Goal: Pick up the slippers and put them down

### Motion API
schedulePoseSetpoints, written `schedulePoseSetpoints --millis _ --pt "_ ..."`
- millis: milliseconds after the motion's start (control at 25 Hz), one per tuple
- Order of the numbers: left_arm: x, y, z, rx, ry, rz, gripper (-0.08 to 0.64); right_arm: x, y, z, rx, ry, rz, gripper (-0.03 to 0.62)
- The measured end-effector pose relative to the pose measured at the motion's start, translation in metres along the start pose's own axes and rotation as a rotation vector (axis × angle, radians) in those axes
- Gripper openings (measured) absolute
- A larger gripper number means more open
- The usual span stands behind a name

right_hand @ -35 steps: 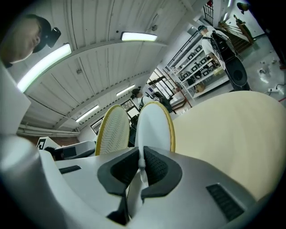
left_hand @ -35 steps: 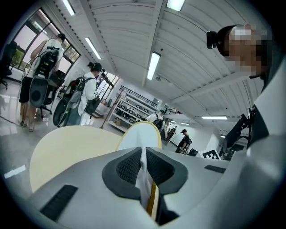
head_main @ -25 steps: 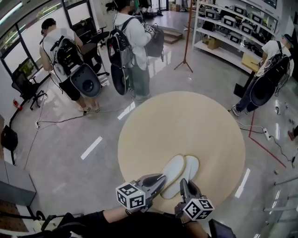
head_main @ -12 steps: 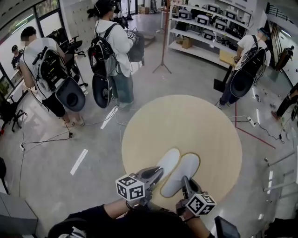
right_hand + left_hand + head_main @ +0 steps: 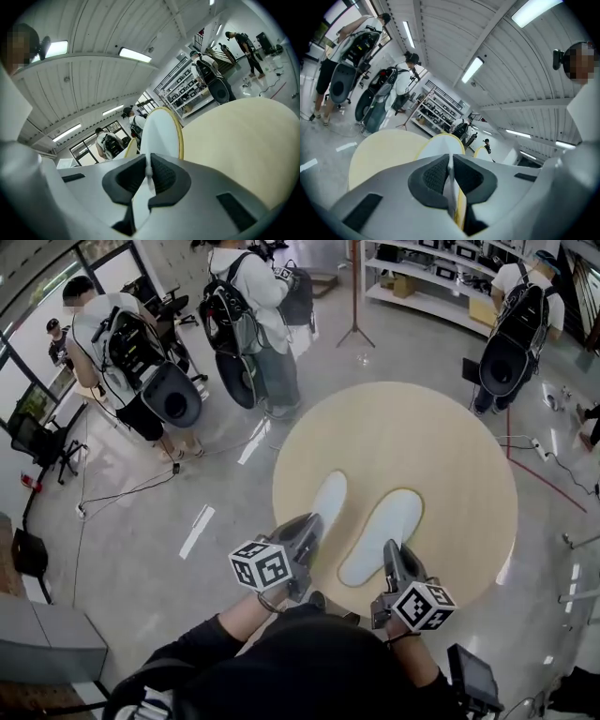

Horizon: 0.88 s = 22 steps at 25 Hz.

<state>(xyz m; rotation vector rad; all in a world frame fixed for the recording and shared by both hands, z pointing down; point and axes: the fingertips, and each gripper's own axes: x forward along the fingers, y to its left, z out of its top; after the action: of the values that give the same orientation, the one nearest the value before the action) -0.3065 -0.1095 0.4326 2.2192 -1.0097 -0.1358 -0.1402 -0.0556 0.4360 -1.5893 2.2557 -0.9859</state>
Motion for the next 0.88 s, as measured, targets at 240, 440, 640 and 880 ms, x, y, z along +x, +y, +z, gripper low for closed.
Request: schedulePoseSetpoints --millis 240,440,640,880 --pt "-0.01 0.022 0.005 -0.028 -0.029 0.075 0.032 0.007 0.002 -0.015 0.023 0.039 0.039 0.032" --pt "-0.009 0.081 0.043 -0.078 -0.059 0.111 0.032 0.054 0.024 -0.02 -0.003 0.09 0.03 0.032" --pt "0.021 0.12 0.048 -0.121 -0.043 0.127 0.032 0.086 0.005 -0.024 0.04 0.136 -0.013 0.032" --pt "0.068 0.218 0.063 -0.151 0.035 0.192 0.032 0.186 -0.016 -0.039 0.025 0.237 -0.084 0.032"
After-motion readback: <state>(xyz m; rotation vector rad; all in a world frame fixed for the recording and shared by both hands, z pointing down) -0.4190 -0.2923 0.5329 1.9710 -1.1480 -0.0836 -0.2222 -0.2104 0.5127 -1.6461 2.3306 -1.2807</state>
